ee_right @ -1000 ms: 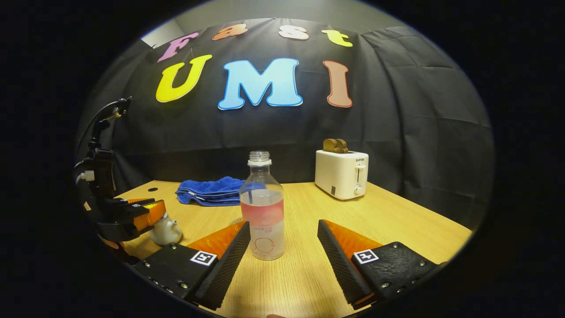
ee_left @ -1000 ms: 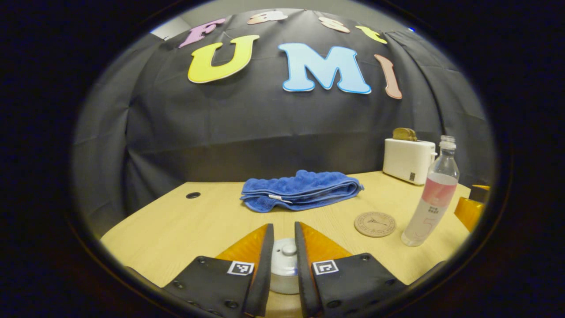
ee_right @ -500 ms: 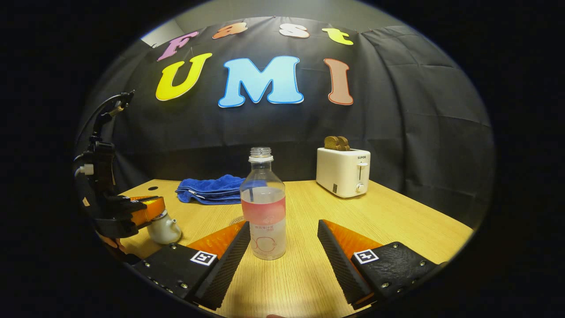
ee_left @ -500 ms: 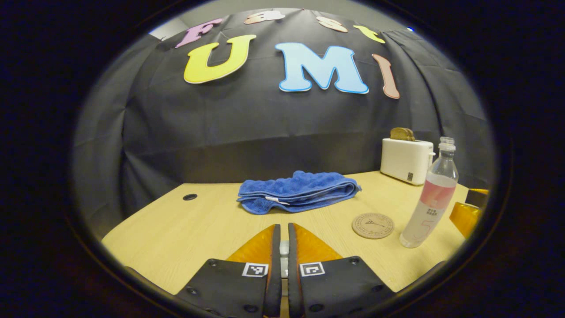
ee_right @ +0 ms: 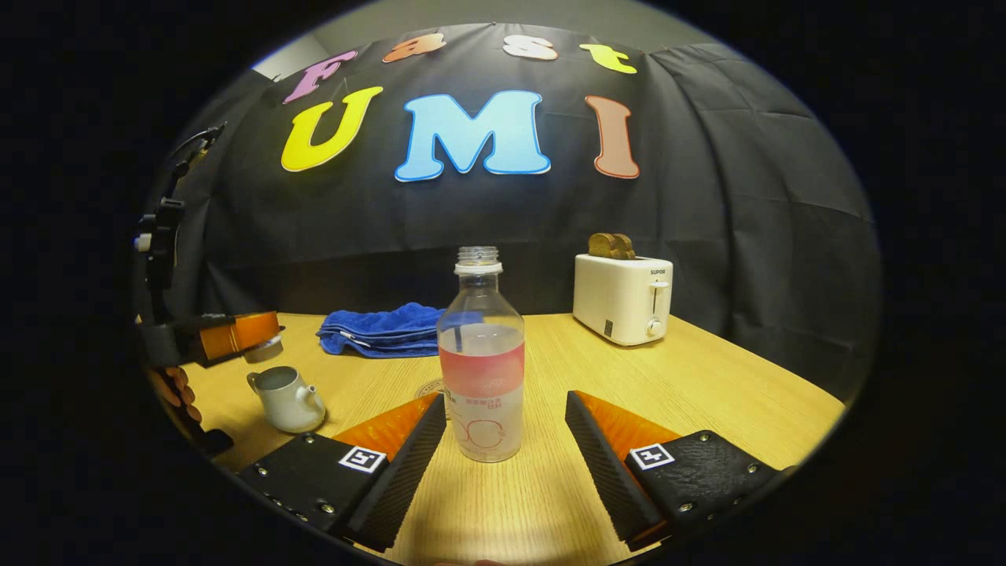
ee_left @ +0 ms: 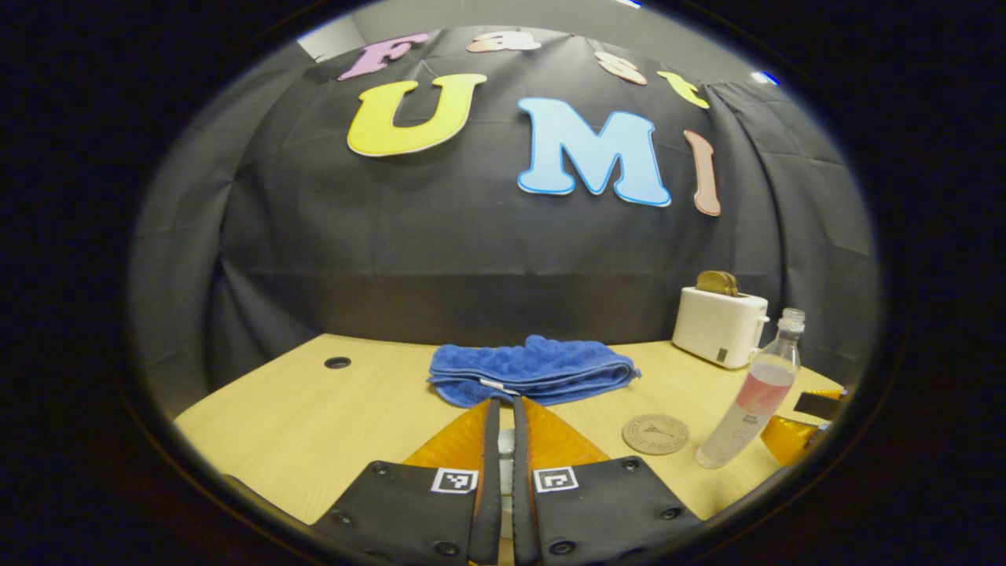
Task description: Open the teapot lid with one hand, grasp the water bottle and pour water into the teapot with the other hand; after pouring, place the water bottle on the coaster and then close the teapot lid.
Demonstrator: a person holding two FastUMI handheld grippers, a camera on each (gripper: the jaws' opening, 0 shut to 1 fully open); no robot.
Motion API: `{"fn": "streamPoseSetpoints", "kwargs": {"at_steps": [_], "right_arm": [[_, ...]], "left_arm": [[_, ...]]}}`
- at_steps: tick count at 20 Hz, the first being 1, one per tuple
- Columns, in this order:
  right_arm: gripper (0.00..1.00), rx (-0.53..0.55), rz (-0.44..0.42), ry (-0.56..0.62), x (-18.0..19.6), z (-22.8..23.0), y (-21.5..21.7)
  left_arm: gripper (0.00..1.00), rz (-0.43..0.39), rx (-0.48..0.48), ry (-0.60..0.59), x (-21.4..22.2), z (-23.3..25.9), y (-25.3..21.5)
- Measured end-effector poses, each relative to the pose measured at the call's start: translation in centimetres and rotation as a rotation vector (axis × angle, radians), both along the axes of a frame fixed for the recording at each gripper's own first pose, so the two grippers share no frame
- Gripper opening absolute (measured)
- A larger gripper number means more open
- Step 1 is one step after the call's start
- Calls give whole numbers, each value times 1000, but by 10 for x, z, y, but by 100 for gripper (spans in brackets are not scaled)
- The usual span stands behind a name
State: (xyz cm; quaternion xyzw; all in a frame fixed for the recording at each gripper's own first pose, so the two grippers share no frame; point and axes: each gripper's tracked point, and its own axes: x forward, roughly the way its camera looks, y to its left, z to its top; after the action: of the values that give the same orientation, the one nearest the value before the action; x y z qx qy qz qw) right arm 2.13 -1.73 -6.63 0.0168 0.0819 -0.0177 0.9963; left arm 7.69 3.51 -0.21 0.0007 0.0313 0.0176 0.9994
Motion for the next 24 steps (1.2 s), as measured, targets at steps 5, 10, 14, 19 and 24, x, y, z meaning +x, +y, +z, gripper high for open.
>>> {"fn": "streamPoseSetpoints", "kwargs": {"at_steps": [5, 10, 14, 19, 24], "right_arm": [[97, -28, 8, 7, 13, 0, 7], [97, -62, -4, 24, 31, -6, 7], [97, -44, 0, 45, 42, -13, 7], [81, -36, 16, 47, 49, -14, 10], [78, -159, -35, -5, 48, 4, 3]], "left_arm": [[14, 94, 19, 18, 3, -8, 61], [14, 176, 20, 46, -1, -24, 112], [12, 229, 16, 77, -7, -38, 144], [14, 259, -6, 93, -11, -44, 160], [14, 252, -16, 99, -12, -46, 159]]}}
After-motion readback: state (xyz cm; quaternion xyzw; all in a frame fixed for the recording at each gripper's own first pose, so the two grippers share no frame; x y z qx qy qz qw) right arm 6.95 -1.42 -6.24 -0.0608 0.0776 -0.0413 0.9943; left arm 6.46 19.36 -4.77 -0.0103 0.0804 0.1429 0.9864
